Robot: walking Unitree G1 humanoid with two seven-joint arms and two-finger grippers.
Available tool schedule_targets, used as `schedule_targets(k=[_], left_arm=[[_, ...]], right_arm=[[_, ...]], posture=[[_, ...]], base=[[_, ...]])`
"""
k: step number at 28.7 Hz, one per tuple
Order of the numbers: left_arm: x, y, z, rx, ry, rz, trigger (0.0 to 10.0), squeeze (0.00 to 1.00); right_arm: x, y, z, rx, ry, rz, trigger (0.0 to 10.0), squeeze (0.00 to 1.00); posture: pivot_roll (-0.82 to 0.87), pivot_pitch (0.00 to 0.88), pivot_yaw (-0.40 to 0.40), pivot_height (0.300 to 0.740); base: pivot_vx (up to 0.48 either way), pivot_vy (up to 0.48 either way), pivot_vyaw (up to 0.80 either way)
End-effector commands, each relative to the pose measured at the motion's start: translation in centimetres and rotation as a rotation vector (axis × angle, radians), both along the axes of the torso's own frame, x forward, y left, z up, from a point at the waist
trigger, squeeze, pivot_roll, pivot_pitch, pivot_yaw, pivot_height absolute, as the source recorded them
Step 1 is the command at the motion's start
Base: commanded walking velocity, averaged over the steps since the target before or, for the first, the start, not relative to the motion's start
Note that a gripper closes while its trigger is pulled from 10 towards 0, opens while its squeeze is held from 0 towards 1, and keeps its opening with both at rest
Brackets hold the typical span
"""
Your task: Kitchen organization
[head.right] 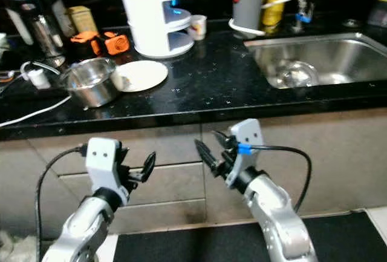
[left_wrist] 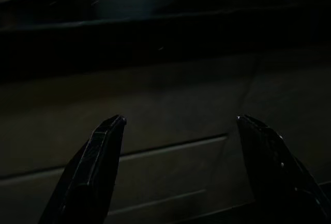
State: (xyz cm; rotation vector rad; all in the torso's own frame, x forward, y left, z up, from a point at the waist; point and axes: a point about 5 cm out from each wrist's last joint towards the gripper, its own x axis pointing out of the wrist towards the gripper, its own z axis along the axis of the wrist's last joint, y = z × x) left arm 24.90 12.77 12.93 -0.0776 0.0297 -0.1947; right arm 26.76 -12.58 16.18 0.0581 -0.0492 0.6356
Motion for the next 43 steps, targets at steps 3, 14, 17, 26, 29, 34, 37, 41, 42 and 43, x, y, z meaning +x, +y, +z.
schedule_targets(k=[3,14,17,26,29,34,37,41,42,43], left_arm=[[0.0,-0.1,-0.3,0.028,0.005,0.002,10.0,0.00],[1.4,1.0,1.0,0.048,-0.066,0.056,10.0,0.00],[1.8,1.4,1.4,0.050,-0.084,0.073,10.0,0.00],[2.6,1.8,2.1,0.049,-0.114,0.094,10.0,0.00],[2.9,1.8,2.5,0.048,-0.135,0.091,10.0,0.00],[3.0,1.5,2.8,0.056,-0.161,0.070,10.0,0.00],[3.0,1.5,2.8,0.056,-0.165,0.066,10.0,0.00],[3.0,1.3,2.9,0.055,-0.167,0.052,10.0,0.00],[3.0,1.3,2.9,0.055,-0.167,0.052,10.0,0.00],[2.9,1.3,2.9,0.055,-0.168,0.050,10.0,0.00]], right_arm=[[-0.1,0.3,0.4,0.022,-0.018,0.042,10.0,0.00],[-0.1,1.7,1.4,0.106,-0.046,0.139,10.0,0.00],[0.0,1.8,1.6,0.125,-0.050,0.156,10.0,0.00],[0.4,2.5,3.1,0.208,-0.091,0.172,10.0,0.00],[1.1,2.7,4.4,0.271,-0.118,0.166,10.0,0.00],[1.8,2.8,6.5,0.381,-0.161,0.172,10.0,0.00],[1.9,2.8,7.6,0.447,-0.178,0.197,10.0,0.00],[2.1,2.2,10.2,0.634,-0.218,0.214,10.0,0.00],[2.1,2.2,10.2,0.634,-0.218,0.214,10.0,0.00],[2.1,2.2,10.5,0.639,-0.227,0.212,10.0,0.00]], posture=[[0.00,0.000,0.032,0.740],[0.00,0.000,0.024,0.740],[0.00,0.000,0.023,0.740],[0.00,0.000,0.022,0.740],[0.00,0.000,0.022,0.740],[0.01,0.000,0.023,0.740],[0.01,0.000,0.024,0.740],[0.01,0.000,0.025,0.740],[0.01,0.000,0.025,0.740],[0.01,0.000,0.025,0.740]], base=[[0.000,0.000,0.79],[0.000,0.000,0.79],[0.000,0.000,0.79],[0.000,0.000,0.57],[0.000,0.000,0.00],[0.117,0.000,0.00],[0.099,0.000,0.00],[0.315,0.000,0.00],[0.319,0.000,0.00],[0.319,0.000,0.00]])
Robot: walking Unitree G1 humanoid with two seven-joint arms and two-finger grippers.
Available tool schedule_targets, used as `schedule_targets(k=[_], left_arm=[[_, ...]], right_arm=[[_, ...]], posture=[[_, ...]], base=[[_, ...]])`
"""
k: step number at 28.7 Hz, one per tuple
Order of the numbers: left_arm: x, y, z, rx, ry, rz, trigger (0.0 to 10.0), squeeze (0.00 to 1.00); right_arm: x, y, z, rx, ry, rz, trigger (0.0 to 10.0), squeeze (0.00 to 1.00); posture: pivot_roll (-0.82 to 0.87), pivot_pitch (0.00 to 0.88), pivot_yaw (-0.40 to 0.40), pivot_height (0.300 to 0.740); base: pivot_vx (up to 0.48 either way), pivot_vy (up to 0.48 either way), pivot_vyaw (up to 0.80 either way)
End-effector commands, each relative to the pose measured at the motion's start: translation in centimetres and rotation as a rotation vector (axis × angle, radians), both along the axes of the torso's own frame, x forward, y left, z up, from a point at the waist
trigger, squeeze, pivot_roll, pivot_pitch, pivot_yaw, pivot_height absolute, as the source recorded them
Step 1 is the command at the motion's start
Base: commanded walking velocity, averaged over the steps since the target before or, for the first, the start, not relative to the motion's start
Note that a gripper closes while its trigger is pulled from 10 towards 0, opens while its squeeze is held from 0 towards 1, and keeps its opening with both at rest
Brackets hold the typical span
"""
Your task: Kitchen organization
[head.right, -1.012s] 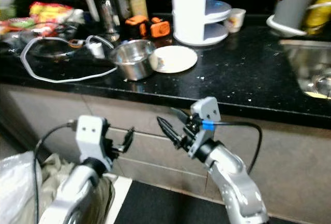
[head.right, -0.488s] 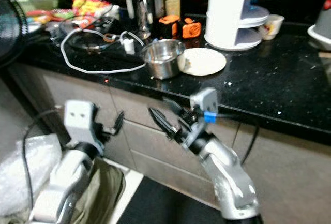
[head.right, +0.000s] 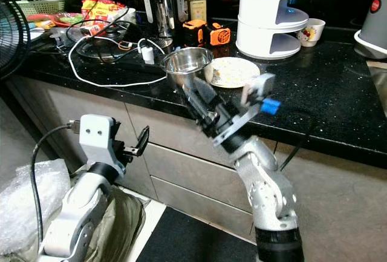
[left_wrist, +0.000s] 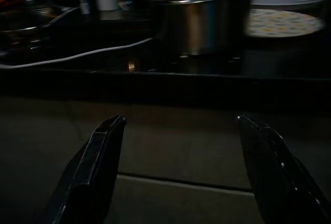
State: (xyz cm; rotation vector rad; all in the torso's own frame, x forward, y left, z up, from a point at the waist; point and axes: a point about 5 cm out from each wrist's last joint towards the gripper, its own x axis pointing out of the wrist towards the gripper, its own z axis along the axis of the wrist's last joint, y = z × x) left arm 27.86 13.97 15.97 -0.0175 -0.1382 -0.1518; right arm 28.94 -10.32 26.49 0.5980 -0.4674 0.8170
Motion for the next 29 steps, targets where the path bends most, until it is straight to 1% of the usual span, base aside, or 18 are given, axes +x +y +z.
schedule_targets(k=[1,3,6,18,19,20,21,22,24,25,29], left_arm=[[0.0,0.1,-0.2,0.011,0.003,0.002,10.0,0.00],[-0.1,0.0,-0.1,0.013,0.001,-0.006,10.0,0.00],[-0.1,-0.2,-0.1,0.015,-0.003,-0.016,10.0,0.00],[-0.2,-0.4,-0.3,0.014,0.000,-0.030,10.0,0.00],[-0.2,-0.4,-0.3,0.013,-0.001,-0.031,10.0,0.00],[-0.2,-0.4,-0.3,0.013,-0.001,-0.031,10.0,0.00],[-0.2,-0.4,-0.3,0.012,-0.001,-0.031,10.0,0.00],[-0.2,-0.5,-0.3,0.012,0.000,-0.032,10.0,0.00],[-0.3,-0.5,-0.3,0.012,0.000,-0.032,10.0,0.00],[-0.3,-0.5,-0.4,0.011,0.000,-0.032,10.0,0.00],[-0.3,-0.6,-0.5,0.010,0.002,-0.035,10.0,0.00]], right_arm=[[0.0,0.0,0.2,0.016,0.004,0.004,10.0,0.00],[0.0,0.3,0.5,-0.034,-0.019,-0.010,10.0,0.00],[0.1,0.8,0.4,-0.100,-0.027,-0.016,10.0,0.00],[0.5,0.9,0.1,-0.156,-0.019,-0.041,10.0,0.00],[0.7,0.9,-0.1,-0.189,-0.015,-0.067,10.0,0.00],[0.7,0.9,-0.1,-0.189,-0.015,-0.067,10.0,0.00],[1.0,0.9,-0.4,-0.237,-0.011,-0.110,10.0,0.00],[1.2,0.9,-0.5,-0.258,-0.009,-0.127,10.0,0.00],[1.3,1.0,-0.7,-0.277,-0.002,-0.137,10.0,0.00],[1.5,1.0,-0.9,-0.315,0.008,-0.168,10.0,0.00],[1.7,1.2,-0.9,-0.323,0.016,-0.184,10.0,0.00]], posture=[[0.01,0.000,0.025,0.740],[0.02,0.000,0.025,0.740],[0.02,0.000,0.024,0.740],[0.02,0.000,0.022,0.740],[0.02,0.000,0.022,0.740],[0.02,0.000,0.022,0.740],[0.02,0.000,0.022,0.740],[0.02,0.000,0.022,0.740],[0.02,0.000,0.022,0.740],[0.02,0.000,0.022,0.740],[0.02,0.000,0.019,0.740]], base=[[0.319,0.000,0.00],[0.300,0.000,0.00],[0.370,0.000,0.00],[0.383,0.000,0.00],[0.382,0.000,0.00],[0.382,0.000,0.00],[0.382,0.000,0.00],[0.382,0.000,0.00],[0.379,0.000,0.00],[0.382,0.000,0.00],[0.378,0.000,0.00]])
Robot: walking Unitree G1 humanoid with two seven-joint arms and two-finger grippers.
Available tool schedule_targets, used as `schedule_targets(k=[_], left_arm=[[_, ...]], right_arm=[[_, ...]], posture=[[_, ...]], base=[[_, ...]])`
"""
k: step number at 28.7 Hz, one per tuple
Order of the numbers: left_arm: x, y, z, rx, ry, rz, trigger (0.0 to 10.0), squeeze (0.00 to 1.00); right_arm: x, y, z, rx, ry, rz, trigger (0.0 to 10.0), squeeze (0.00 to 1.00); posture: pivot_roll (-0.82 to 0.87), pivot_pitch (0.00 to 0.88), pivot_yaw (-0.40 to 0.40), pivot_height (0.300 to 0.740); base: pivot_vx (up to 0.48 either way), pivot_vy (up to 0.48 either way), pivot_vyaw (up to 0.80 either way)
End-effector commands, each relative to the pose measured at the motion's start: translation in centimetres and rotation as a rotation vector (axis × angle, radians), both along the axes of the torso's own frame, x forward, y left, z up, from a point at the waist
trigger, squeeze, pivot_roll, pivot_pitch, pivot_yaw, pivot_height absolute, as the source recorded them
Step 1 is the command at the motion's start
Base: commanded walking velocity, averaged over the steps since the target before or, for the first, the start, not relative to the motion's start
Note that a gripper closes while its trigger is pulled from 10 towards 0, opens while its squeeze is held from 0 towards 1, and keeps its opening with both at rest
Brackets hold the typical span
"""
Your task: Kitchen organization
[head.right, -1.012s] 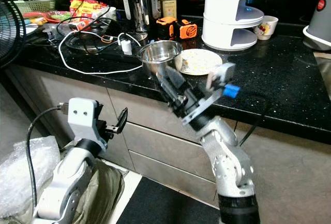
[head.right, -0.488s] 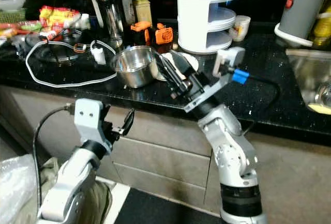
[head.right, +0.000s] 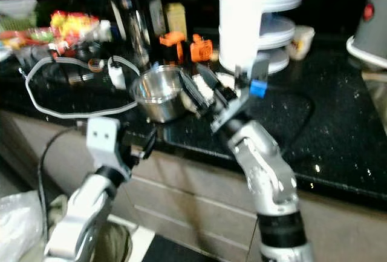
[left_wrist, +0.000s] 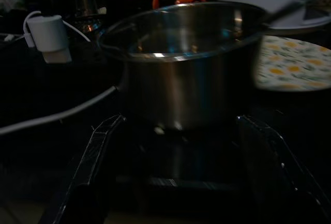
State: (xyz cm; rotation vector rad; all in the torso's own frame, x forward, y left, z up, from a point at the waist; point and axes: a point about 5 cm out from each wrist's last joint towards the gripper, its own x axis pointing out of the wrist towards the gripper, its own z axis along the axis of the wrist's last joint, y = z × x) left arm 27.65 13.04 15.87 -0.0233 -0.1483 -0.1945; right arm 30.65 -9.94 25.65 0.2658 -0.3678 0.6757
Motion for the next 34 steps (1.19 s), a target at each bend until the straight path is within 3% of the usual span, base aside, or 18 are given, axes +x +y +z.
schedule_targets(k=[1,4,13,24,27,28,29,34], left_arm=[[-0.1,0.3,-0.5,0.010,0.015,0.005,10.0,0.00],[-0.3,0.0,-0.7,0.001,0.027,-0.016,10.0,0.00],[-0.5,-0.4,-1.1,0.005,0.039,-0.033,10.0,0.00],[-0.6,-0.8,-1.2,0.013,0.038,-0.051,10.0,0.00],[-0.8,-1.0,-1.3,0.013,0.040,-0.060,10.0,0.00],[-0.8,-1.0,-1.3,0.014,0.040,-0.063,10.0,0.00],[-0.8,-1.1,-1.3,0.015,0.040,-0.065,10.0,0.00],[-0.8,-1.0,-1.3,0.021,0.042,-0.063,10.0,0.00]], right_arm=[[0.0,0.8,0.0,-0.004,0.000,0.016,10.0,0.00],[0.1,0.7,0.0,-0.017,-0.005,0.009,10.0,0.00],[0.9,0.6,-1.8,-0.250,0.008,-0.092,10.0,0.00],[0.9,-1.1,-1.2,-0.169,0.008,-0.090,10.0,0.00],[0.7,-1.2,-1.8,-0.243,0.002,-0.064,10.0,0.00],[0.6,-0.7,-2.9,-0.388,-0.010,-0.054,10.0,0.00],[0.6,-0.5,-3.3,-0.420,-0.007,-0.057,10.0,0.00],[0.7,-0.4,-3.7,-0.433,0.002,-0.061,10.0,0.00]], posture=[[0.02,0.000,0.020,0.740],[0.02,0.000,0.019,0.740],[0.02,0.000,0.014,0.740],[0.01,0.000,0.013,0.740],[0.01,0.000,0.015,0.740],[0.01,0.000,0.016,0.740],[0.01,0.000,0.017,0.740],[0.02,0.000,0.016,0.740]], base=[[0.371,0.000,0.00],[0.000,0.000,0.00],[0.000,0.000,0.00],[0.000,0.000,0.00],[0.000,0.000,0.00],[0.000,0.000,0.00],[0.000,0.000,0.00],[0.000,0.000,0.00]])
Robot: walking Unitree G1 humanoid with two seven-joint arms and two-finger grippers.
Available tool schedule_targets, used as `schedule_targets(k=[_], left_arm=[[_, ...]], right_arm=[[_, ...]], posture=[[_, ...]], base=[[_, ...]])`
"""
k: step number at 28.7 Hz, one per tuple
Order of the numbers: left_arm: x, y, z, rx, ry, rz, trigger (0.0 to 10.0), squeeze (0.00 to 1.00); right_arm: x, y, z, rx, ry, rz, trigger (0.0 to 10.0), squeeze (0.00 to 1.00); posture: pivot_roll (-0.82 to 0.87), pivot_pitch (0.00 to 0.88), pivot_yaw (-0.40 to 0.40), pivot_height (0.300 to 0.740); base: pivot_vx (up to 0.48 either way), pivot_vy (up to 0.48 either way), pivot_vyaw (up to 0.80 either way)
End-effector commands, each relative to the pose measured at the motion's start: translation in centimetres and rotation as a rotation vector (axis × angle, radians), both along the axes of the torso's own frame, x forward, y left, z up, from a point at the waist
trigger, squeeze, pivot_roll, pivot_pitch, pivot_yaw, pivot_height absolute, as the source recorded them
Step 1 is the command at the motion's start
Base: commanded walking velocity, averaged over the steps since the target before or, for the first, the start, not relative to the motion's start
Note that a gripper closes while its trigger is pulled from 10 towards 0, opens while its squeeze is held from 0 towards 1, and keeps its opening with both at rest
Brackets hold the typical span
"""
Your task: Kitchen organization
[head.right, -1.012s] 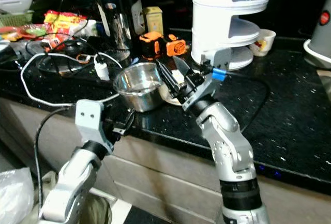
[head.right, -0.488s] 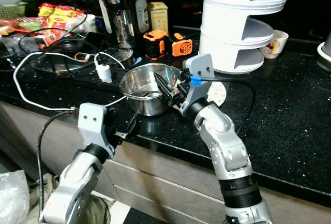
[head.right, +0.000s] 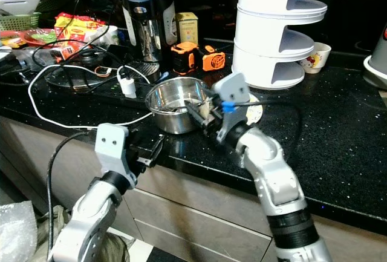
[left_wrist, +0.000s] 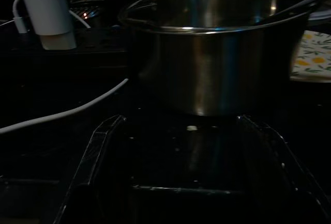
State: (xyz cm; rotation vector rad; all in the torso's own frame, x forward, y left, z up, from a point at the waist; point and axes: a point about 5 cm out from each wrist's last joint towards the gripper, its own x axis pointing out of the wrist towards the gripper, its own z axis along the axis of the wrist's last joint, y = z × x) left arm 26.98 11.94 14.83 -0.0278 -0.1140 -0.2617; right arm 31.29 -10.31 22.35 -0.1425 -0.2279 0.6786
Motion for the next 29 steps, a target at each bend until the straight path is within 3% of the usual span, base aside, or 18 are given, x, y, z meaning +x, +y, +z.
schedule_targets(k=[1,7,8,11,15,21,29], left_arm=[[-0.2,0.1,-0.3,0.018,0.008,0.004,10.0,0.00],[-0.2,0.1,-0.4,0.024,0.012,0.004,10.0,0.00],[-0.2,0.0,-0.4,0.026,0.012,0.002,10.0,0.00],[-0.2,0.0,-0.4,0.027,0.012,0.000,10.0,0.00],[-0.2,0.0,-0.4,0.028,0.012,-0.001,10.0,0.00],[-0.2,-0.1,-0.4,0.034,0.011,0.000,10.0,0.00],[-0.2,-0.1,-0.4,0.032,0.009,0.002,10.0,0.00]], right_arm=[[0.0,0.0,-0.4,-0.015,0.003,-0.003,10.0,0.00],[0.0,-0.5,-0.4,-0.016,0.002,-0.006,10.0,0.00],[-0.3,-0.4,0.0,0.050,0.008,0.035,10.0,0.00],[-0.6,-0.3,0.3,0.111,0.016,0.079,10.0,0.00],[-0.9,-0.2,0.4,0.132,0.023,0.107,10.0,0.00],[-1.4,0.1,0.5,0.239,0.058,0.182,10.0,0.00],[-3.0,1.0,0.1,0.207,0.097,0.338,10.0,0.00]], posture=[[0.02,0.000,0.016,0.740],[0.01,0.000,0.018,0.740],[0.01,0.000,0.018,0.740],[0.01,0.000,0.018,0.740],[0.01,0.000,0.018,0.740],[0.01,0.000,0.017,0.740],[0.01,0.000,0.016,0.740]], base=[[0.000,0.000,0.00],[0.000,0.000,0.00],[0.000,0.000,0.00],[0.000,0.000,0.00],[0.000,0.000,0.00],[0.000,0.000,0.00],[0.000,0.000,0.00]])
